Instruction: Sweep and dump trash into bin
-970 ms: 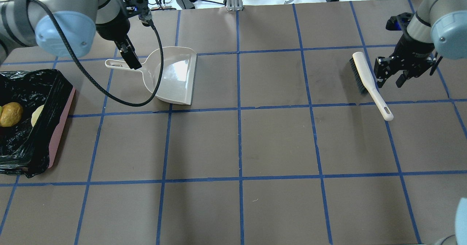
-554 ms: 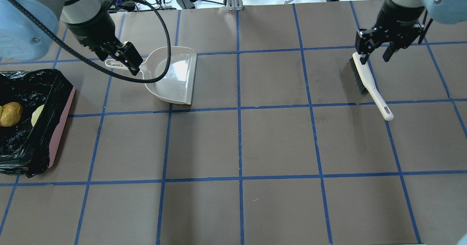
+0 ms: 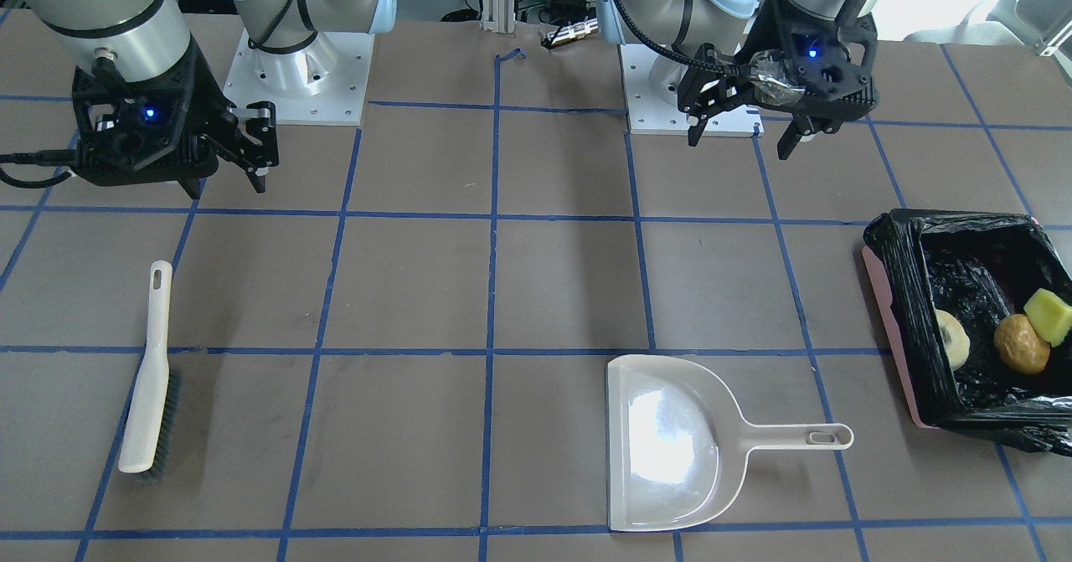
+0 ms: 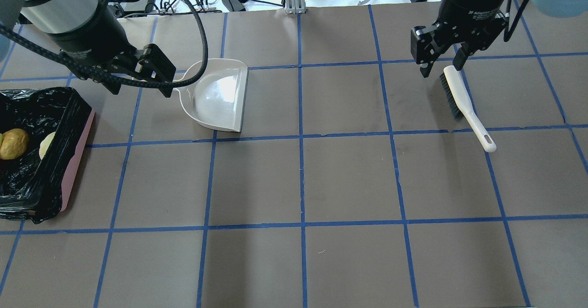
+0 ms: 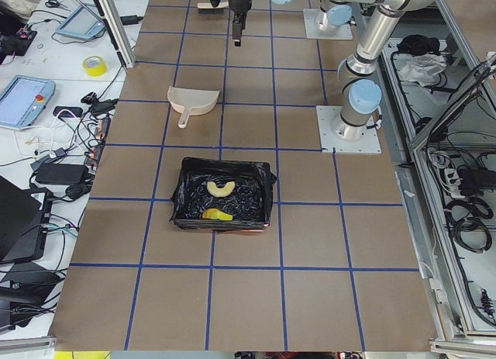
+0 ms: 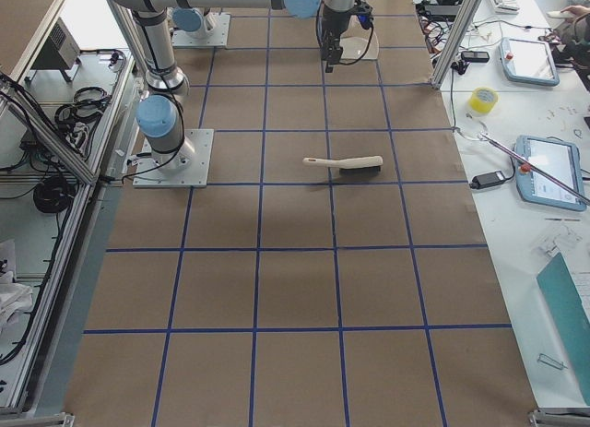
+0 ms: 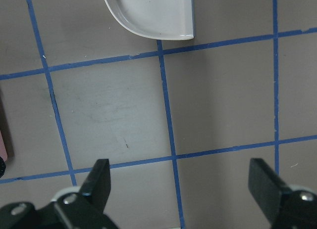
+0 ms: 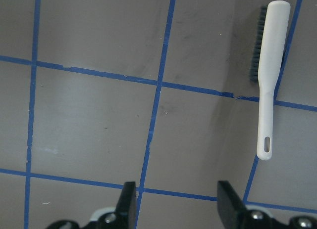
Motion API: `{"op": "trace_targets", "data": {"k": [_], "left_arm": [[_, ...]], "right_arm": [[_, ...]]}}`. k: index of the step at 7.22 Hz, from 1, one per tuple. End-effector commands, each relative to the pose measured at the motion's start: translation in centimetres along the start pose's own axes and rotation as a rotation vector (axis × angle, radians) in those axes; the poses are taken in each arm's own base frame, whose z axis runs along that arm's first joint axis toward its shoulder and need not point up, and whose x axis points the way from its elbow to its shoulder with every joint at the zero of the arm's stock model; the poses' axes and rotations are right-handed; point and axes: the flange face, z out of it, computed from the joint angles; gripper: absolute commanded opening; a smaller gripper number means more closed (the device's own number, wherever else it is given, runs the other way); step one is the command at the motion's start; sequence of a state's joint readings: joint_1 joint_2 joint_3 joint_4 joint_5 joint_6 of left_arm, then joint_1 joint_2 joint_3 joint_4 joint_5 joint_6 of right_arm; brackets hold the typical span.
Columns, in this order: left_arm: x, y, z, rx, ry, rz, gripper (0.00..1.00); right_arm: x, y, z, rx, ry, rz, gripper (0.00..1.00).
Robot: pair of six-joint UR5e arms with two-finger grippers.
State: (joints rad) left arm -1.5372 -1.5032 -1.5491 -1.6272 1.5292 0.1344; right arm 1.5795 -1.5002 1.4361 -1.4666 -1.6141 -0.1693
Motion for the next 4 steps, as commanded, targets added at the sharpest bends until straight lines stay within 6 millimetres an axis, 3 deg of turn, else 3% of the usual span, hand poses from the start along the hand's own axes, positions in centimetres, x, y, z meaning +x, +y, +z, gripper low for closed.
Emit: {"op": "trace_targets", "data": {"k": [1, 4], "left_arm": [[-0.79, -0.64, -1.39, 0.081, -0.064, -0.037, 1.0], [-0.81, -0.62, -0.5, 0.063, -0.11, -0.04, 1.0]], "right_arm": [[-0.57, 0.67, -1.23, 0.05, 0.008, -0.012, 0.96], [-0.59, 0.36, -1.43, 0.076, 0.003, 0.04, 1.0]]}}
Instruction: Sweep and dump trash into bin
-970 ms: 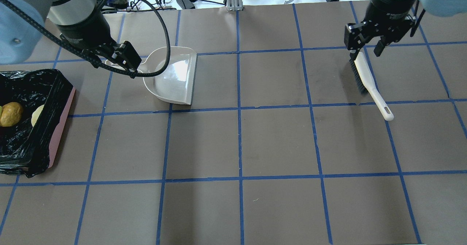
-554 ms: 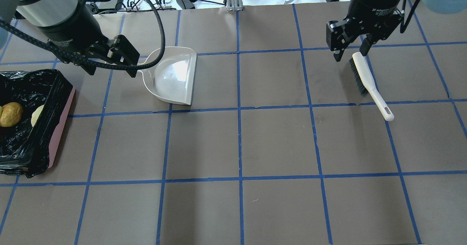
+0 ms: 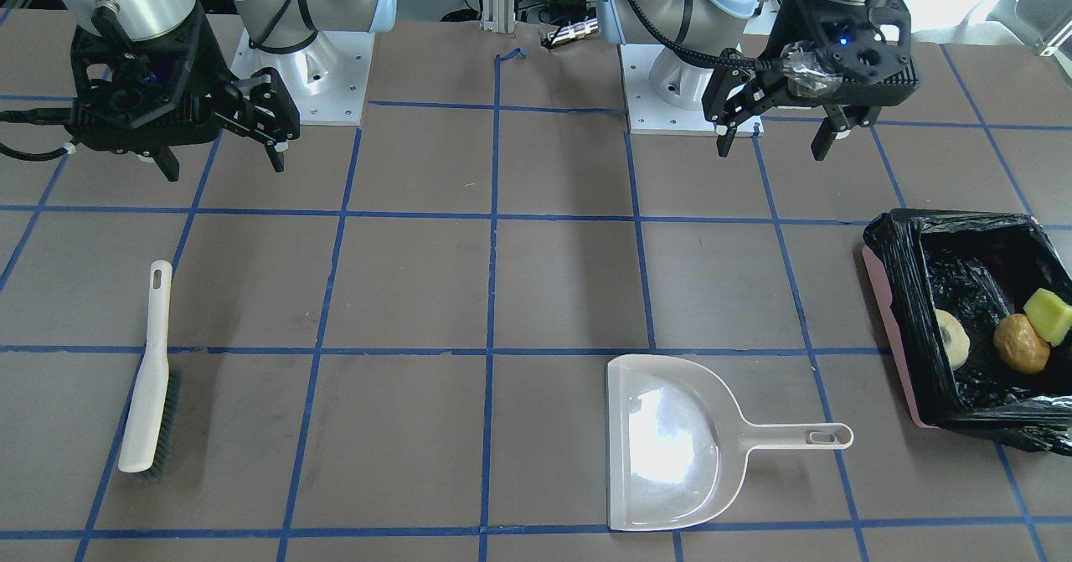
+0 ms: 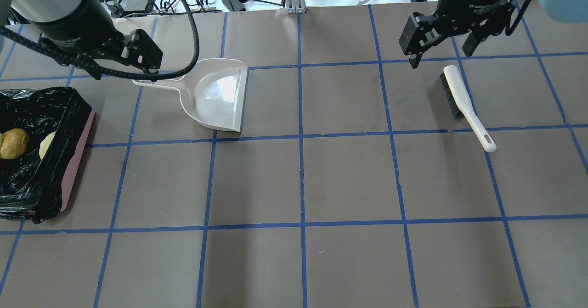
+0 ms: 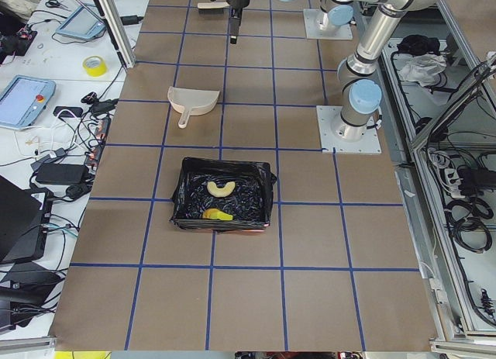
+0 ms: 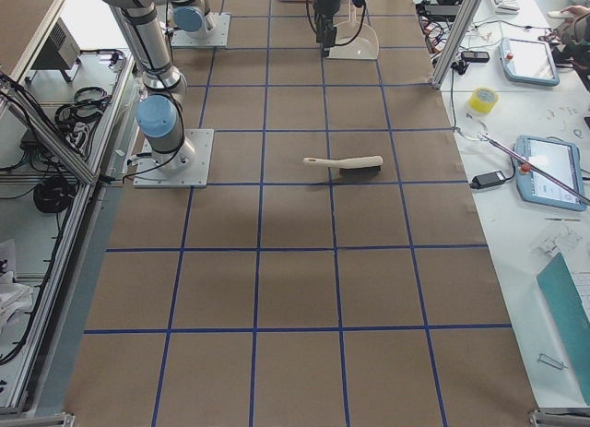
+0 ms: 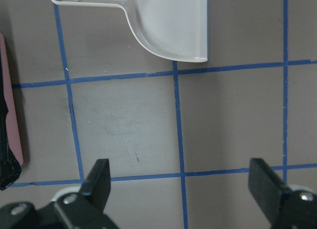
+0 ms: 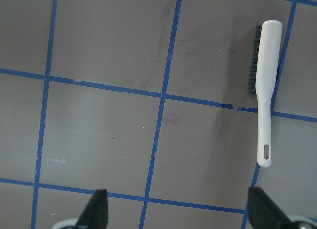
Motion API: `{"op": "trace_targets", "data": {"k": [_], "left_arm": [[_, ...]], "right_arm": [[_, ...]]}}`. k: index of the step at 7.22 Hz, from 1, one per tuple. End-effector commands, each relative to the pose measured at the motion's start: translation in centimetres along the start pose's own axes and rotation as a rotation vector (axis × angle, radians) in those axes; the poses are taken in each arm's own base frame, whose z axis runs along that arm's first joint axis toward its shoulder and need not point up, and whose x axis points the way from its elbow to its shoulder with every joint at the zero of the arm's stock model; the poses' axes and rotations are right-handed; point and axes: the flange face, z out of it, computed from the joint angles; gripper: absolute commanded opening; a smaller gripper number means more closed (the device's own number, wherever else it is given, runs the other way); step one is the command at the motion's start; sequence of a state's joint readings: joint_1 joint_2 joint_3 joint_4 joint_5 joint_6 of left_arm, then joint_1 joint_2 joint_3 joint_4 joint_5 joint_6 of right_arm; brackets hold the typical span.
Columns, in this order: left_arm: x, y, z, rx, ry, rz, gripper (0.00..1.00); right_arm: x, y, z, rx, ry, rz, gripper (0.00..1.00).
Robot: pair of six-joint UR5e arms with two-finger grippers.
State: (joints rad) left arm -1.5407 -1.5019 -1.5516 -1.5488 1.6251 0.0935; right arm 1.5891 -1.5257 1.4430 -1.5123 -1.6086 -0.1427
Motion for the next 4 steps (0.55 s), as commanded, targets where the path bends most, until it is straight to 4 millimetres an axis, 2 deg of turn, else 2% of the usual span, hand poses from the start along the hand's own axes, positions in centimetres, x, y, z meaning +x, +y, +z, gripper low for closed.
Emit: {"op": "trace_targets", "data": {"k": [1, 2, 4], "left_arm": [[0.1, 0.0, 0.4, -0.006, -0.008, -0.002, 1.0], [0.1, 0.0, 0.4, -0.005, -0.006, -0.003, 1.0], [0.1, -0.2, 0.7, -0.009, -0.004, -0.003, 1.0]], "right_arm": [[0.0, -0.3, -0.2, 0.03, -0.003, 0.039, 1.0], [-0.3, -0.6, 0.1, 0.038, -0.036, 0.063, 1.0], [-0.5, 0.0, 1.1, 0.046, -0.036, 0.067, 1.0]]}}
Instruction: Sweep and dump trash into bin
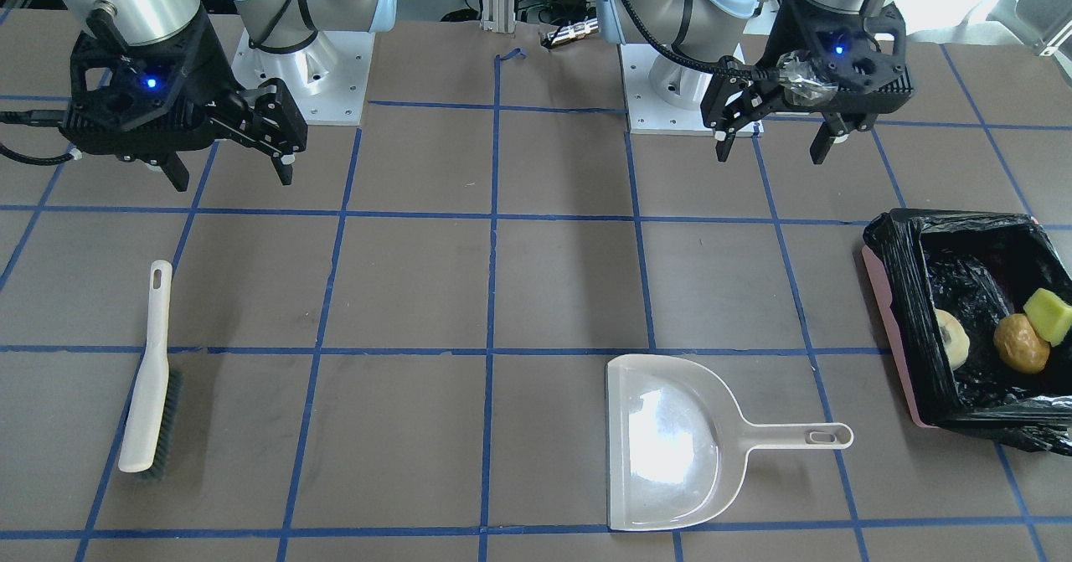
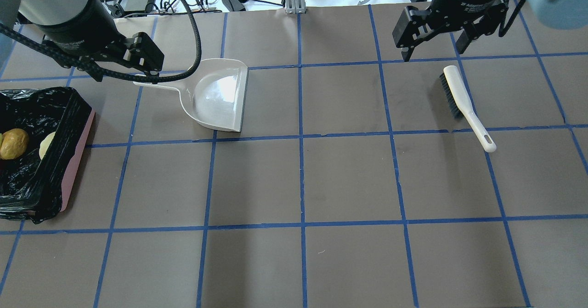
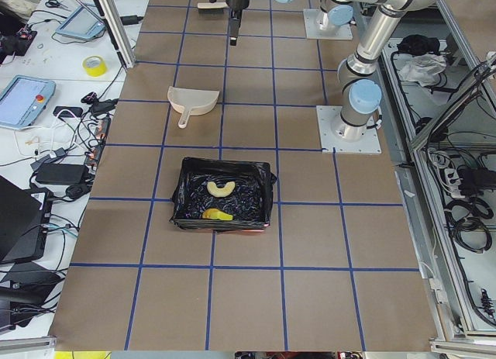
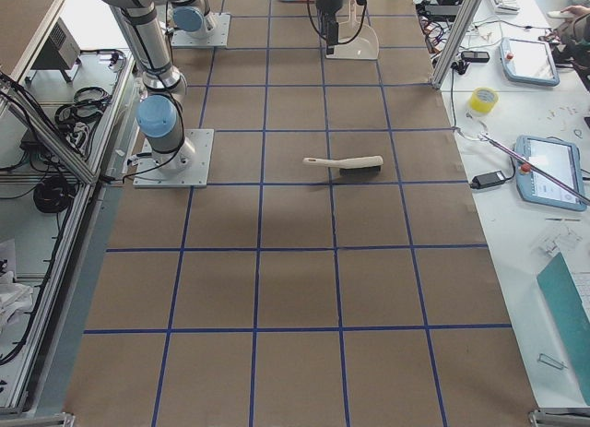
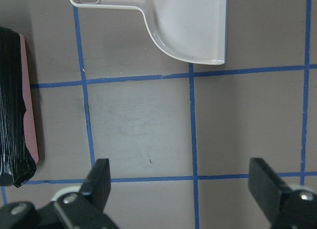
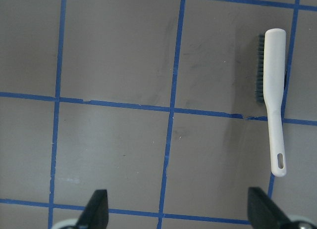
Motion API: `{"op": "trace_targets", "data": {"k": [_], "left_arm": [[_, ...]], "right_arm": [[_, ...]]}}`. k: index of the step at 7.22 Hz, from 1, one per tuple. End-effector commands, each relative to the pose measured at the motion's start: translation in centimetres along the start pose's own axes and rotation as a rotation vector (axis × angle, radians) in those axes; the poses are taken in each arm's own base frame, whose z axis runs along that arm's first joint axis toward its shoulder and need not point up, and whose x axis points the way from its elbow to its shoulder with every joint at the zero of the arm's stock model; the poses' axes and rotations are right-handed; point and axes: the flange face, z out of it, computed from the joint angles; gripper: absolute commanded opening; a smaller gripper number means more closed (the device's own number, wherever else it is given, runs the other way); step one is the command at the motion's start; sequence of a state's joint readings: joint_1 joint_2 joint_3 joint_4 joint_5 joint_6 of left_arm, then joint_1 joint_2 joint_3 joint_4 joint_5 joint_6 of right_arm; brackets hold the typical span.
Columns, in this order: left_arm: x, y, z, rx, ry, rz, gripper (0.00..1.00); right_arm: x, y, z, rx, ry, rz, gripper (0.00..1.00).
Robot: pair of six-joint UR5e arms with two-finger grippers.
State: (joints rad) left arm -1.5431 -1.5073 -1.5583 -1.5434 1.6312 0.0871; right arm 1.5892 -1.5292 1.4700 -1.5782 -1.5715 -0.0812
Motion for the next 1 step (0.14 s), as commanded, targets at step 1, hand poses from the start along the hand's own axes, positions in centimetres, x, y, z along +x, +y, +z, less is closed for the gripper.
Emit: {"op": "trace_targets", "data": {"k": [1], "left_arm": [[0.01, -0.07, 0.12, -0.002, 0.001, 0.001, 1.0]], "right_arm": [[-0.1, 0.59, 0.69, 0.001, -0.005, 0.004, 1.0]]}}
